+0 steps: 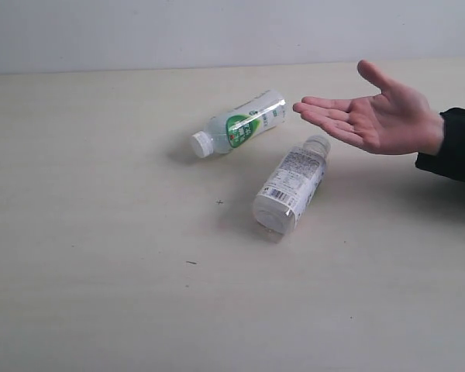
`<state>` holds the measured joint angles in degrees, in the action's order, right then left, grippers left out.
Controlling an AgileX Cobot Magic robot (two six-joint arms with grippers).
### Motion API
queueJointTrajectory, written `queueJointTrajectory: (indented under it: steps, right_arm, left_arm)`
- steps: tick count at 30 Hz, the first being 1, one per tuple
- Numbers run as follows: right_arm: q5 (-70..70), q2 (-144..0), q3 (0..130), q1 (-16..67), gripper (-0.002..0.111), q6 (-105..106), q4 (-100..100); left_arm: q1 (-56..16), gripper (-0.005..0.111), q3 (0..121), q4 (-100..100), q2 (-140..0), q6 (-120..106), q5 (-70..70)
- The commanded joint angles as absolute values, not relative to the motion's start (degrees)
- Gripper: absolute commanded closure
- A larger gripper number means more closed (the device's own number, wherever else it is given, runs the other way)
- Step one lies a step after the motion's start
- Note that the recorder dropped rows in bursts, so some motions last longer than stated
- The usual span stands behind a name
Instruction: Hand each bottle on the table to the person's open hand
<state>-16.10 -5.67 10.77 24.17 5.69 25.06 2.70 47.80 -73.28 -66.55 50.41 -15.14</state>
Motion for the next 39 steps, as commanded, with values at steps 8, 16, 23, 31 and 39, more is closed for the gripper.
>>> queueJointTrajectory:
  steps: [8,16,23,31,39]
  right_arm:
    - [-15.31,-5.38,10.67,23.96,0.108,6.0,25.0]
    - [-15.31,-5.38,10.67,23.96,0.108,6.0,25.0]
    - [-15.31,-5.38,10.67,23.96,0.108,6.0,25.0]
    - [-15.31,-5.38,10.67,23.96,0.108,6.0,25.0]
    - [-15.31,-5.38,10.67,23.96,0.108,6.0,25.0]
  left_arm:
    - [-2.68,0.107,69.58,-13.05,-86.66,-1.38,-51.85]
    - [-18.11,0.107,81.96,20.93,-100.98,-18.03,-54.22]
    - [-30.14,0.082,92.34,20.93,-110.21,-15.08,-50.91]
    - [-36.05,0.04,100.84,16.94,-119.83,-8.22,-50.87]
    - [-36.77,0.039,104.25,15.77,-124.83,-5.06,-50.21]
